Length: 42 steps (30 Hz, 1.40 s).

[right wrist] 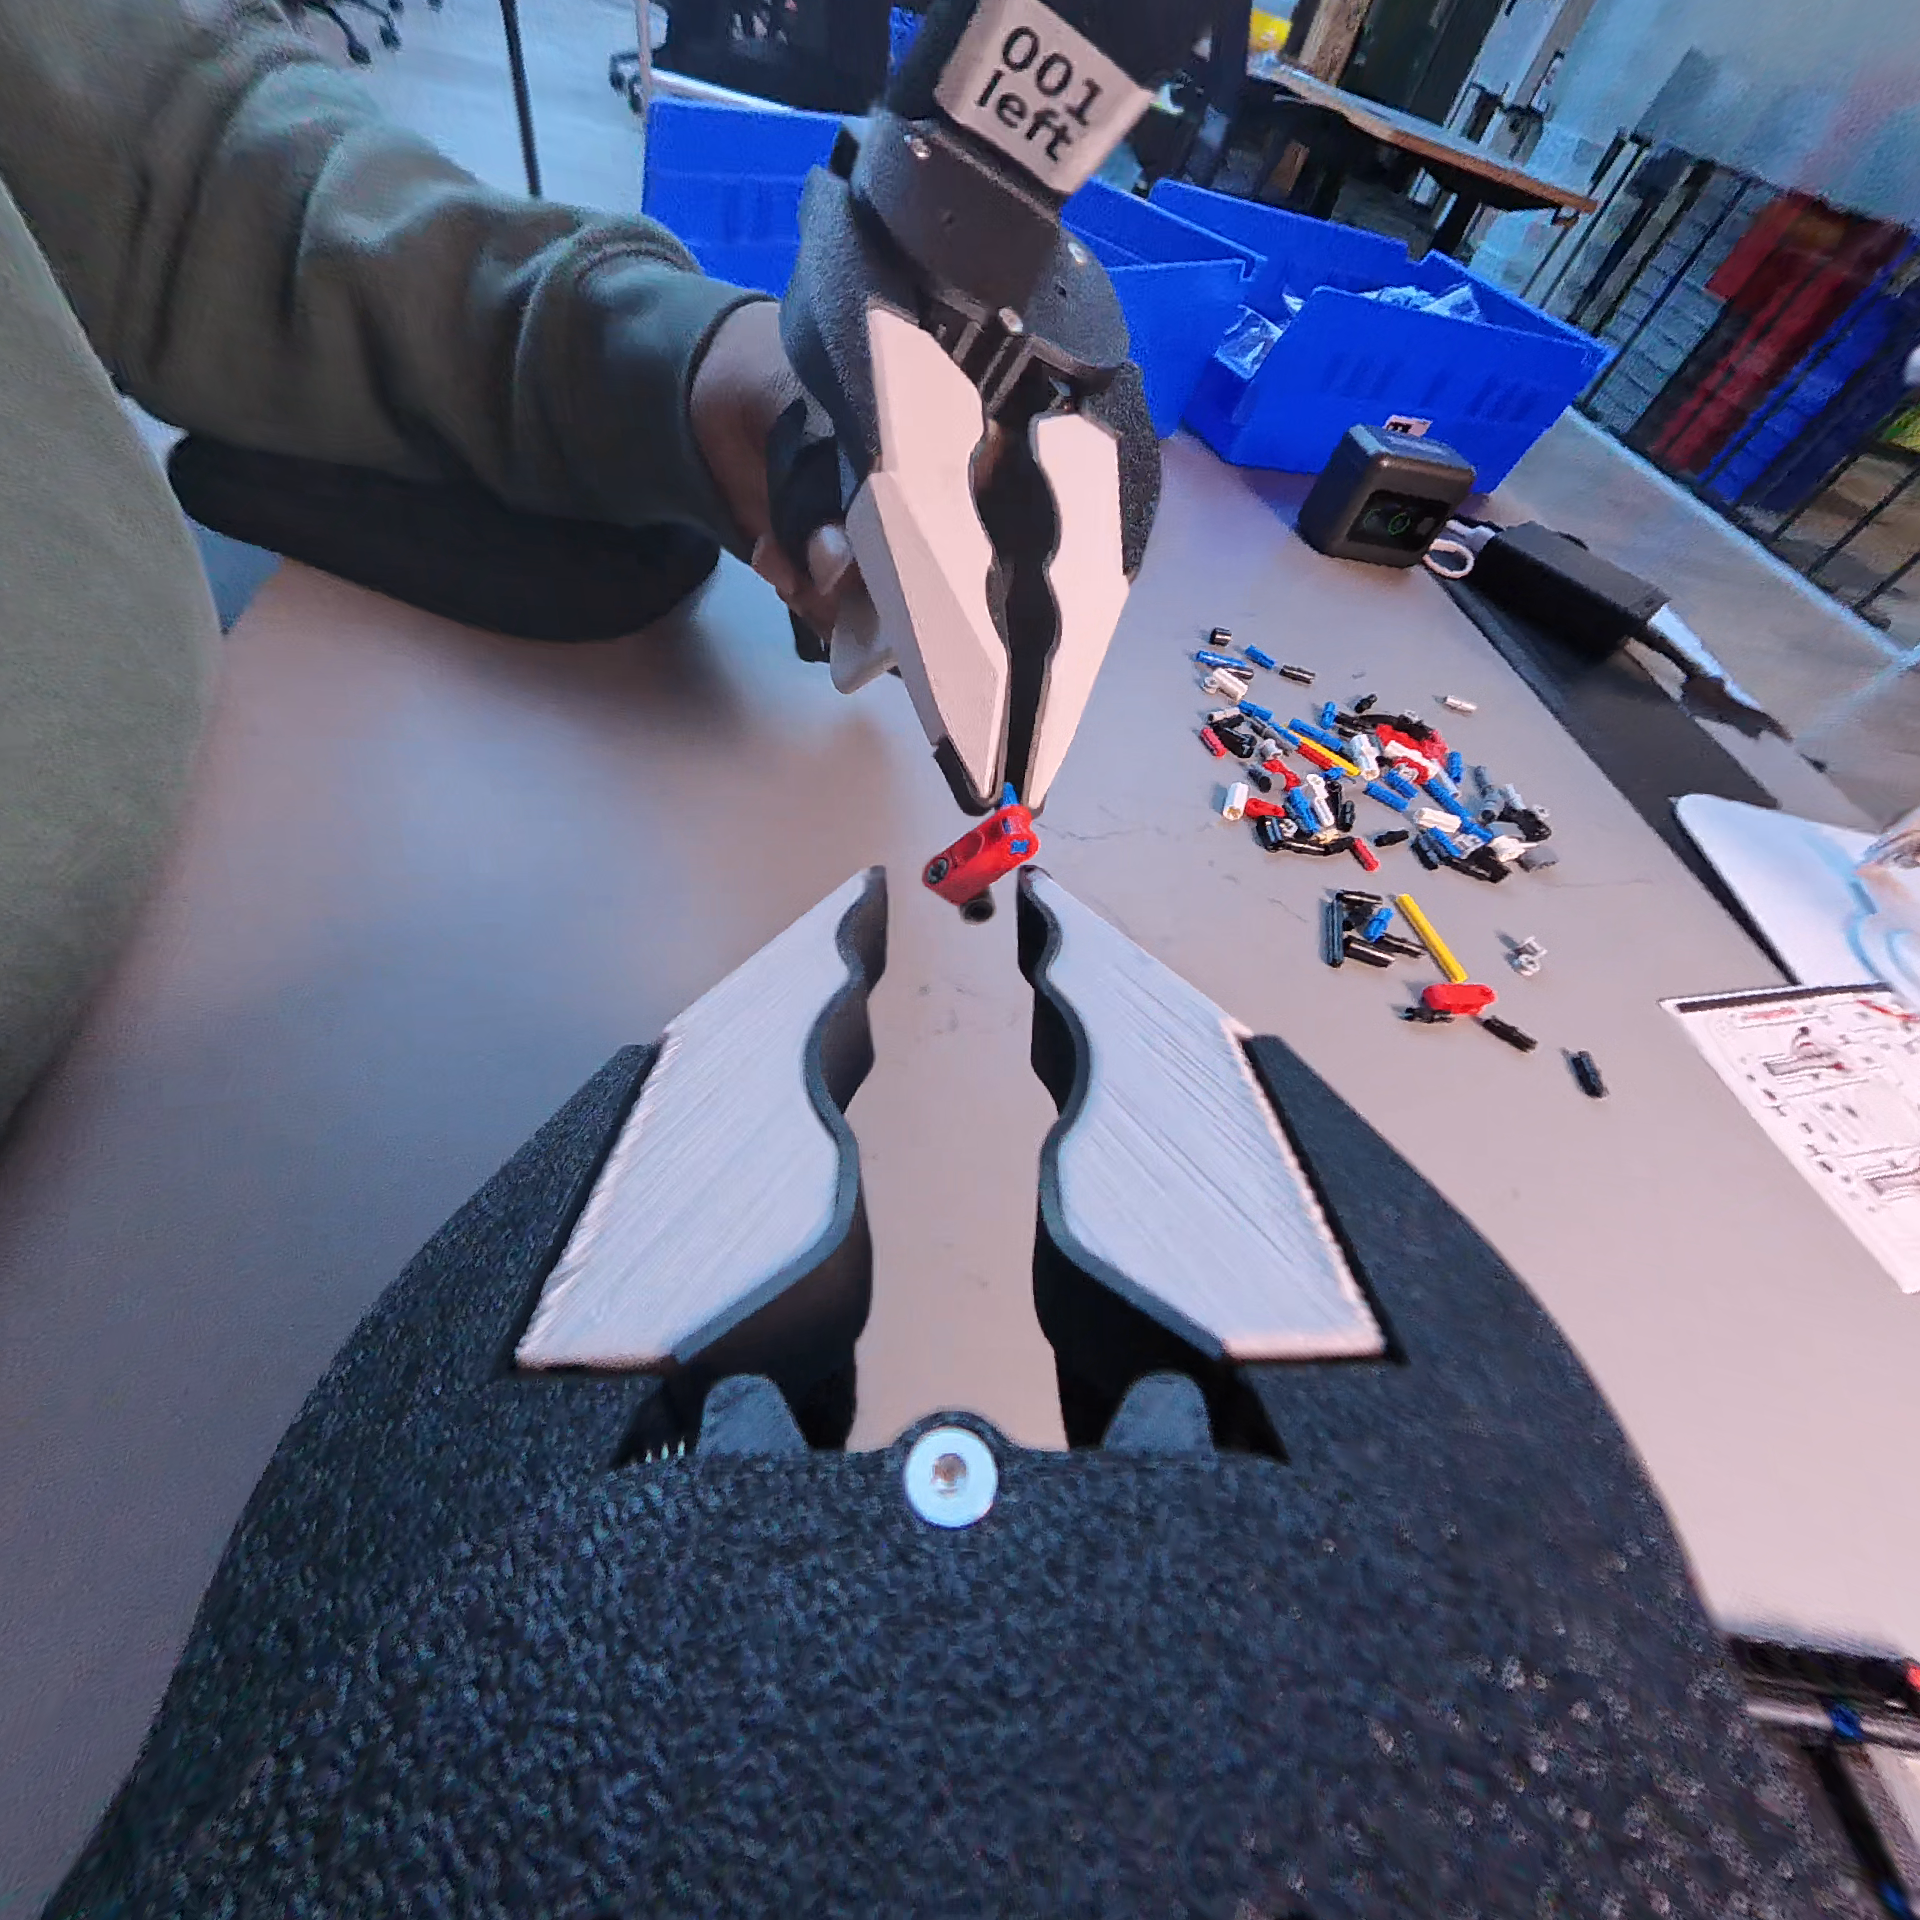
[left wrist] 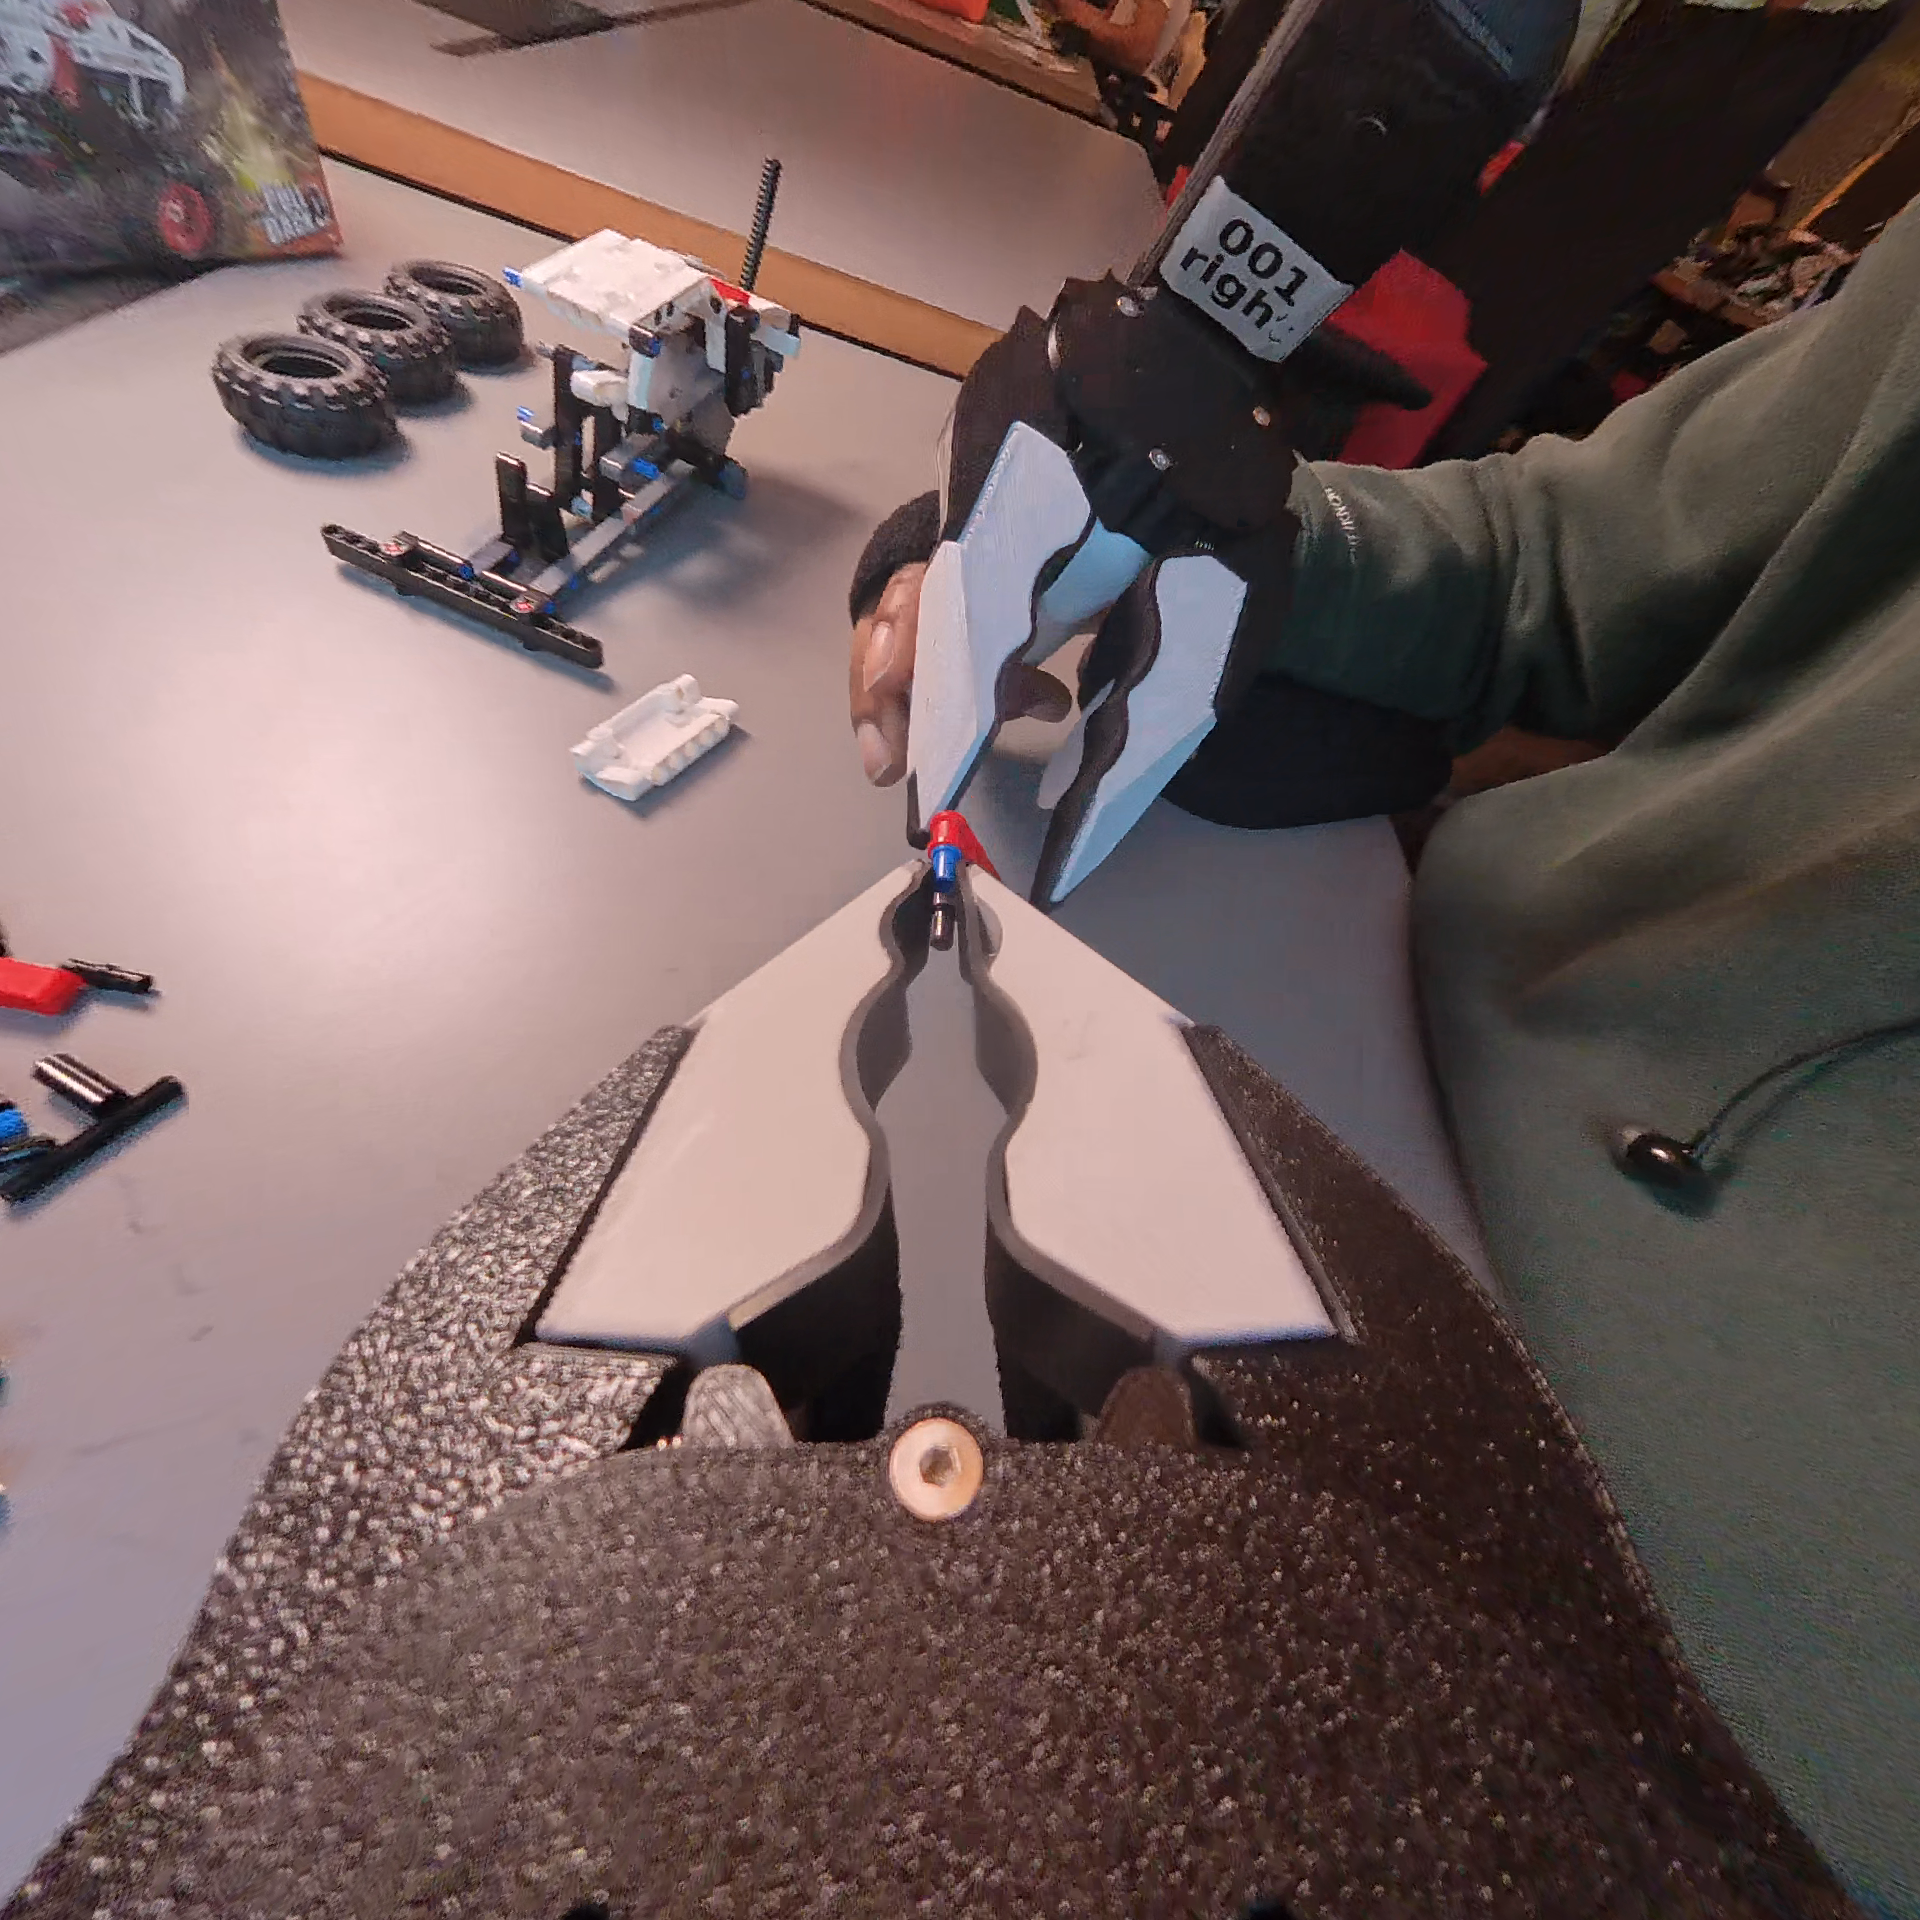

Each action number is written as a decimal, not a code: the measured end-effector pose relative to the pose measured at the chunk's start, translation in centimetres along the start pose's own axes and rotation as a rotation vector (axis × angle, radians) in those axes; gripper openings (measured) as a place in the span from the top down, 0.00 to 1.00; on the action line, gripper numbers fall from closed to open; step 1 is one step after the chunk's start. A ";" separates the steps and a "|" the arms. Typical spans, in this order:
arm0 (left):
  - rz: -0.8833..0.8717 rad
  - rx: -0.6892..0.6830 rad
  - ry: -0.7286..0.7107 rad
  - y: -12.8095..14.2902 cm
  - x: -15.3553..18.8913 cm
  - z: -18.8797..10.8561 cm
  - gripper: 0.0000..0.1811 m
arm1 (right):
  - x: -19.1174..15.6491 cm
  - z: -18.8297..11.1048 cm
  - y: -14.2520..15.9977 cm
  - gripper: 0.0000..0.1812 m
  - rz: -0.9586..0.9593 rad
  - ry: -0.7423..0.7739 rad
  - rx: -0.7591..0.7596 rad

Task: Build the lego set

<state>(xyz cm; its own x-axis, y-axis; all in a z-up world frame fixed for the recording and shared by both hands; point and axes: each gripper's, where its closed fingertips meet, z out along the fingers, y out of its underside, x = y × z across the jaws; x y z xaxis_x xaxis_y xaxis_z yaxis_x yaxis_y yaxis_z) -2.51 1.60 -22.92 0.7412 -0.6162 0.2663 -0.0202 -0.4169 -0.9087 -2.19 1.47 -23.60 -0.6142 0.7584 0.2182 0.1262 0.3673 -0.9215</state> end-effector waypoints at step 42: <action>0.260 0.079 -0.159 -1.1 -0.7 -0.3 0.86 | 2.2 -2.9 -2.3 0.96 0.395 -0.120 0.241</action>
<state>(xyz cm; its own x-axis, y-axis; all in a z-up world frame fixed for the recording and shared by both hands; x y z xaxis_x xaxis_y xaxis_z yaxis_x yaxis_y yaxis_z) -3.19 2.24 -22.03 0.8137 -0.5807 -0.0257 -0.1749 -0.2024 -0.9636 -1.56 3.84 -20.03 -0.6427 0.7423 -0.1893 0.1922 -0.0829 -0.9778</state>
